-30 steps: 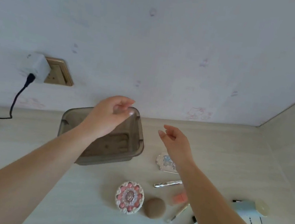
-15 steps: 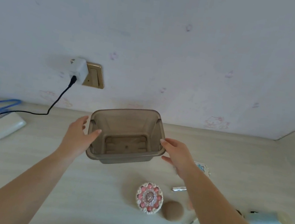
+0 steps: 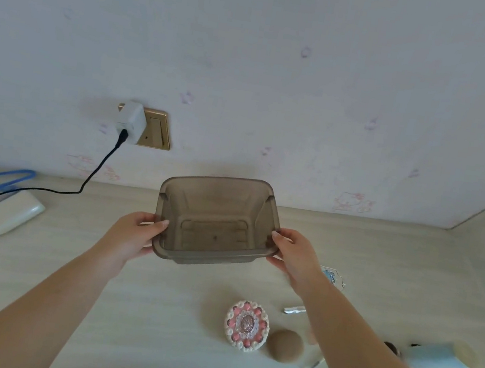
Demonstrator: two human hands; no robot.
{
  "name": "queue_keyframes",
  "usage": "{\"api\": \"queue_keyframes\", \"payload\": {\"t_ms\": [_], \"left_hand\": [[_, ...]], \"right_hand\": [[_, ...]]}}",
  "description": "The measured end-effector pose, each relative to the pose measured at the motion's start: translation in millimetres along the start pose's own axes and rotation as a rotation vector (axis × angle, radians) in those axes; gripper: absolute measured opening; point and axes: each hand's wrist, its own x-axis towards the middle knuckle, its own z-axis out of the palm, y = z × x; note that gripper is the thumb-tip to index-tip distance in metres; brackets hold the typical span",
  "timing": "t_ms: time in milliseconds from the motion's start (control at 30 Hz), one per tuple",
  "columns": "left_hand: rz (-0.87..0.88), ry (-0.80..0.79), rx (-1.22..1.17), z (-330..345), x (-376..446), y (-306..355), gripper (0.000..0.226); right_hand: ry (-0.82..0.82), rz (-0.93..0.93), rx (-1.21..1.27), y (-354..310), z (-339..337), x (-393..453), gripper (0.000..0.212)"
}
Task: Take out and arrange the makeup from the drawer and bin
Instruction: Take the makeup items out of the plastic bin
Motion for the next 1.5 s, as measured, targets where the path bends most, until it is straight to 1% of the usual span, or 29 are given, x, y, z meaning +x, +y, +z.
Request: {"api": "queue_keyframes", "payload": {"t_ms": [133, 267, 433, 567, 633, 733, 833, 900, 967, 1000, 1100, 1167, 1233, 1300, 1333, 1367, 1433, 1500], "left_hand": [[0.061, -0.034, 0.003, 23.2, 4.8, 20.4, 0.026], [0.104, -0.14, 0.042, 69.3, 8.5, 39.5, 0.024], [0.132, -0.265, 0.07, 159.0, 3.0, 61.8, 0.026], [0.133, -0.353, 0.061, 239.7, -4.6, 75.3, 0.022], [0.109, -0.406, 0.038, 276.1, -10.0, 81.2, 0.019], [0.075, -0.472, 0.002, 332.2, -17.8, 89.0, 0.013], [0.052, -0.493, -0.034, 380.7, -18.5, 91.9, 0.014], [0.031, -0.5, -0.076, 410.6, -17.7, 92.8, 0.012], [0.021, -0.495, -0.096, 434.2, -18.0, 94.1, 0.005], [0.017, -0.494, -0.099, 443.0, -16.8, 94.1, 0.007], [-0.009, -0.487, -0.096, 462.4, -9.7, 91.2, 0.009], [-0.021, -0.484, -0.113, 472.5, -5.1, 87.3, 0.011], [-0.027, -0.465, -0.125, 479.7, -4.3, 84.0, 0.011], [-0.035, -0.448, -0.126, 486.2, -3.6, 81.4, 0.005], [-0.034, -0.444, -0.121, 488.2, -4.0, 81.5, 0.007], [-0.034, -0.444, -0.123, 490.3, -4.0, 81.3, 0.008], [-0.036, -0.443, -0.128, 492.8, -4.1, 81.1, 0.011], [-0.042, -0.447, -0.125, 494.2, -5.0, 80.8, 0.008]], "right_hand": [[0.055, -0.034, 0.039, -12.5, -26.2, -2.5, 0.013], [0.131, -0.069, 0.067, -25.3, -75.8, -7.8, 0.008], [0.258, -0.077, 0.132, -32.4, -162.7, -13.1, 0.016], [0.334, -0.079, 0.124, -40.6, -239.5, -15.3, 0.019], [0.372, -0.065, 0.087, -44.2, -274.9, -13.9, 0.018], [0.425, -0.061, -0.001, -46.9, -326.4, -7.8, 0.024], [0.454, -0.061, -0.004, -44.6, -365.2, 4.7, 0.023], [0.472, -0.062, 0.076, -39.7, -388.1, 18.1, 0.024], [0.485, -0.052, 0.244, -34.8, -404.8, 31.9, 0.025], [0.493, -0.049, 0.338, -33.0, -410.2, 38.3, 0.025], [0.512, -0.038, 0.565, -28.2, -419.6, 54.7, 0.013], [0.524, -0.025, 0.67, -25.0, -423.1, 63.3, 0.009], [0.519, -0.029, 0.743, -20.3, -425.2, 68.4, 0.01], [0.531, -0.039, 0.785, -16.2, -427.9, 72.7, 0.019], [0.547, -0.041, 0.797, -15.3, -429.2, 74.2, 0.022], [0.56, -0.04, 0.804, -14.5, -430.2, 75.7, 0.02], [0.579, -0.026, 0.82, -14.5, -429.6, 77.0, 0.009], [0.608, -0.027, 0.874, -15.1, -427.7, 76.6, 0.011]]}}
